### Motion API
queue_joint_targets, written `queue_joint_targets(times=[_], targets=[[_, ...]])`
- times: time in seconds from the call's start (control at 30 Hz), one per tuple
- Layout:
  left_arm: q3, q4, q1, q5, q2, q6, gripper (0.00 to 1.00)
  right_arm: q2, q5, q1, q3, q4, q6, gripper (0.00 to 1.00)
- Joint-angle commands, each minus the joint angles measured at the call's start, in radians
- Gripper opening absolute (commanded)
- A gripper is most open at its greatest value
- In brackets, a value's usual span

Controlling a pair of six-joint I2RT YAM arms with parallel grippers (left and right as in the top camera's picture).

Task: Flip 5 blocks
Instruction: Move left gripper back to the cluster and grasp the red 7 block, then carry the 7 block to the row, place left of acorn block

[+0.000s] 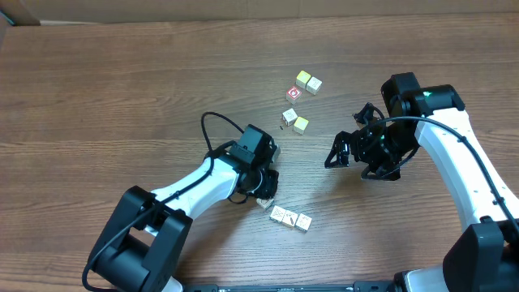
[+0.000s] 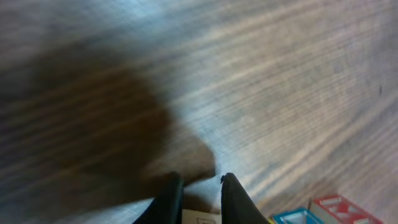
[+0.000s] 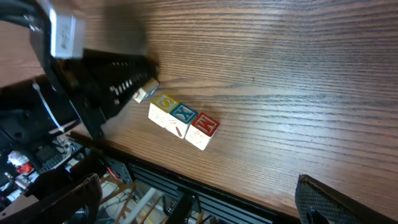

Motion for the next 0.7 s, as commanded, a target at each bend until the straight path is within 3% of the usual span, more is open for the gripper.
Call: queue_joint_targets(times=[0.0, 0.3, 0.5, 0.67], targets=[[0.023, -0.021, -0.018, 0.029, 0.013, 0.042, 0.13, -0.015, 0.0, 0.004, 0.02, 0.003, -0.003, 1.0], [0.023, -0.069, -0.022, -0.009, 0.013, 0.012, 0.1, -0.015, 0.0, 0.004, 0.02, 0.0, -0.003, 1.0], [0.026, -0.097, 0.007, -0.249, 0.013, -0.113, 0.09, -0.015, 0.0, 0.004, 0.02, -0.001, -0.003, 1.0], [0.032, -0.172, 0.096, -0.266, 0.013, -0.135, 0.1, -0.015, 0.0, 0.004, 0.02, -0.003, -0.003, 1.0]])
